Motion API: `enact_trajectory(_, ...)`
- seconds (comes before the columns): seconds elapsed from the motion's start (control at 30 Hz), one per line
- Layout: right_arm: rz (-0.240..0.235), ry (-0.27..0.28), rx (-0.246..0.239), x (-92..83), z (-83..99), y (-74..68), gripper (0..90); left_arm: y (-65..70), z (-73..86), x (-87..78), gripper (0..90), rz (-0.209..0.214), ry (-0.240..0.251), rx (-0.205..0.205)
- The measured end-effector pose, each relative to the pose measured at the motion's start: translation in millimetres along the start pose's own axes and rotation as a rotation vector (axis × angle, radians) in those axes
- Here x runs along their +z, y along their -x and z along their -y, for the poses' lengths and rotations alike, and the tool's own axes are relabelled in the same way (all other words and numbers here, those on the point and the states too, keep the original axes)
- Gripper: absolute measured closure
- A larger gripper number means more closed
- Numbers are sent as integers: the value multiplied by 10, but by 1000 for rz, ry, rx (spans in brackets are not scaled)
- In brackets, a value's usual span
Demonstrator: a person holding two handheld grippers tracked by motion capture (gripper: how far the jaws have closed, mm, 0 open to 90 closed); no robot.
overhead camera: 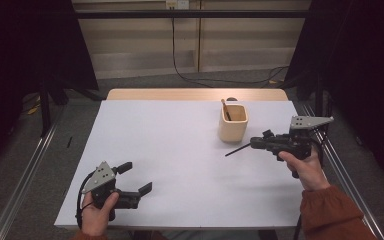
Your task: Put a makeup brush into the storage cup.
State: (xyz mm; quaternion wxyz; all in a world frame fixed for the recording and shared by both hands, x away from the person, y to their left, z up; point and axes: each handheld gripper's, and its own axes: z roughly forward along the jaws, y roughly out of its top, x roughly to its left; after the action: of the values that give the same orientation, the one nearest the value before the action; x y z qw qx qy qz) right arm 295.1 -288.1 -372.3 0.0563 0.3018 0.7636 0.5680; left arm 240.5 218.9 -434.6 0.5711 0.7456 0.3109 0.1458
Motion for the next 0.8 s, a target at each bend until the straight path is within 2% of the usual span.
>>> enact_trajectory(0.13,6,8,-7,-14,-63,14,853,-11,2,-10,22,-4,7,-9)
enact_trajectory(0.37,26,5,-25,-26,-191,46,853,-10,1,-9,22,-3,-2,-2)
enact_trajectory(0.8,67,28,-47,-176,-435,94,853,-3,3,8,22,14,-10,6)
